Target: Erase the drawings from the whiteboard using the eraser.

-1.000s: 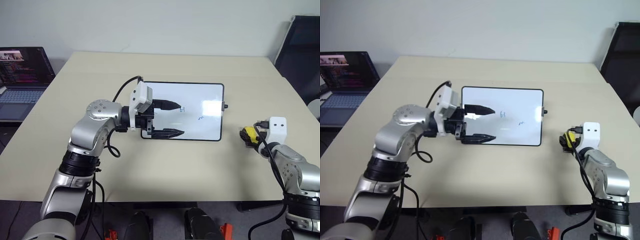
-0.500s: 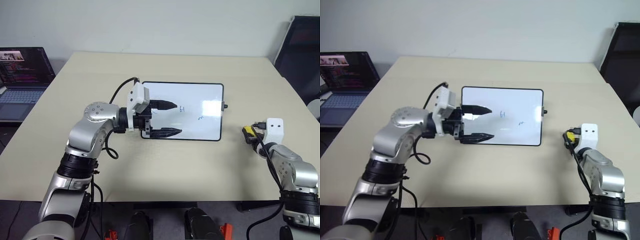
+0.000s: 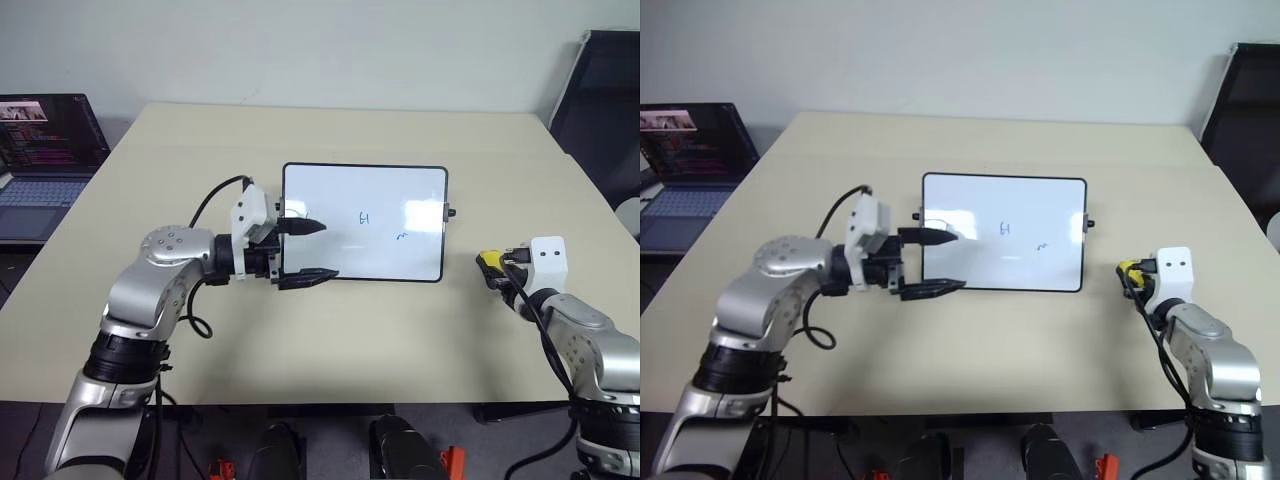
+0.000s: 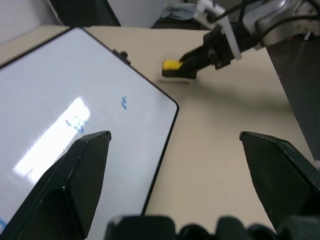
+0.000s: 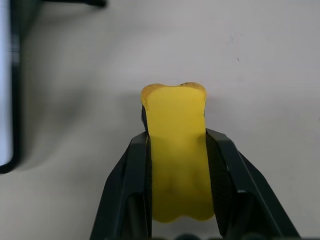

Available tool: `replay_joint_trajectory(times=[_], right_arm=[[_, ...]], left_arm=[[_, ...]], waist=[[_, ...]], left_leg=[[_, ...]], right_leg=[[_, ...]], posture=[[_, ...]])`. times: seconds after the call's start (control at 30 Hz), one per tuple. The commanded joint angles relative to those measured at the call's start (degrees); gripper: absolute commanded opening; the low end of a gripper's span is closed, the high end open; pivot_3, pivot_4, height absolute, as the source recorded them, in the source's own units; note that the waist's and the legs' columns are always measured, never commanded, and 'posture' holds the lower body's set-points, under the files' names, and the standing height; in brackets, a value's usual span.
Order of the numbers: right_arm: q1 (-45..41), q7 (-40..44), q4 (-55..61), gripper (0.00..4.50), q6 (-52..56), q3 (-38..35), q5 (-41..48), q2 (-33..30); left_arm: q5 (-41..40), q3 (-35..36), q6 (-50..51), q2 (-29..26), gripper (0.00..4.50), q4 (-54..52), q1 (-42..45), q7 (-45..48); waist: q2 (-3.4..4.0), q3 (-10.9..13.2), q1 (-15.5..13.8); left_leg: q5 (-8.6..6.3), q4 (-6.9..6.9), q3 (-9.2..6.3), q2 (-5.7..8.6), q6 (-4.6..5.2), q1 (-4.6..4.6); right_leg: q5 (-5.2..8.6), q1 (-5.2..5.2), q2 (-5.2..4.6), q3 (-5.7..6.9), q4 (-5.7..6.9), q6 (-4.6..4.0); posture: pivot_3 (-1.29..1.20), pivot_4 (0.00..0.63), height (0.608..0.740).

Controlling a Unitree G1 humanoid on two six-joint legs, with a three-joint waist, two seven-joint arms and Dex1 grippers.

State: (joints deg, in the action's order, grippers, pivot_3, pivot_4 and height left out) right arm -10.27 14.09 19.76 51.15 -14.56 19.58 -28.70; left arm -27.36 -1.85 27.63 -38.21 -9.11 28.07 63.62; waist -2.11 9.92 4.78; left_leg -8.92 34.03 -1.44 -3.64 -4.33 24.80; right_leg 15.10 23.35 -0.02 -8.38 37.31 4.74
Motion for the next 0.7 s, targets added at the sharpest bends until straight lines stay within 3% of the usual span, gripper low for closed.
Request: replay_joint_trajectory(times=[0.03, 0.3, 0.7], right_arm=[[2.74, 2.13, 10.91, 1.13, 0.55, -1.29, 2.52, -1.34], [8.57, 3.06, 21.77, 1.12, 0.54, 5.86, 3.66, 1.08], [2.98, 2.92, 19.15, 1.12, -2.27, 13.73, -1.66, 0.03]], left_arm=[[-2.62, 3.88, 1.52, -0.93, 4.50, -5.69, -4.91, -2.46], [-1.43, 5.07, -0.77, -1.67, 4.50, -6.09, -11.12, -3.36], [-0.60, 3.22, -3.46, -0.01, 4.50, -5.05, -7.92, -3.66]], waist=[[0.00, 0.00, 0.01], [-0.03, -0.01, -0.01], [-0.03, -0.01, -0.05]], left_leg=[[0.00, 0.00, -0.01, -0.01, 0.00, -0.01], [0.00, 0.21, 0.01, 0.00, 0.00, -0.03], [0.00, 0.21, 0.03, -0.01, -0.01, -0.01]], right_leg=[[0.01, -0.01, 0.00, 0.01, 0.01, -0.01], [0.02, -0.03, -0.04, 0.00, 0.04, -0.16], [0.00, -0.01, -0.06, 0.04, -0.03, -0.19]], posture=[[0.00, 0.150, 0.740], [0.00, 0.150, 0.740], [0.00, 0.150, 0.740]])
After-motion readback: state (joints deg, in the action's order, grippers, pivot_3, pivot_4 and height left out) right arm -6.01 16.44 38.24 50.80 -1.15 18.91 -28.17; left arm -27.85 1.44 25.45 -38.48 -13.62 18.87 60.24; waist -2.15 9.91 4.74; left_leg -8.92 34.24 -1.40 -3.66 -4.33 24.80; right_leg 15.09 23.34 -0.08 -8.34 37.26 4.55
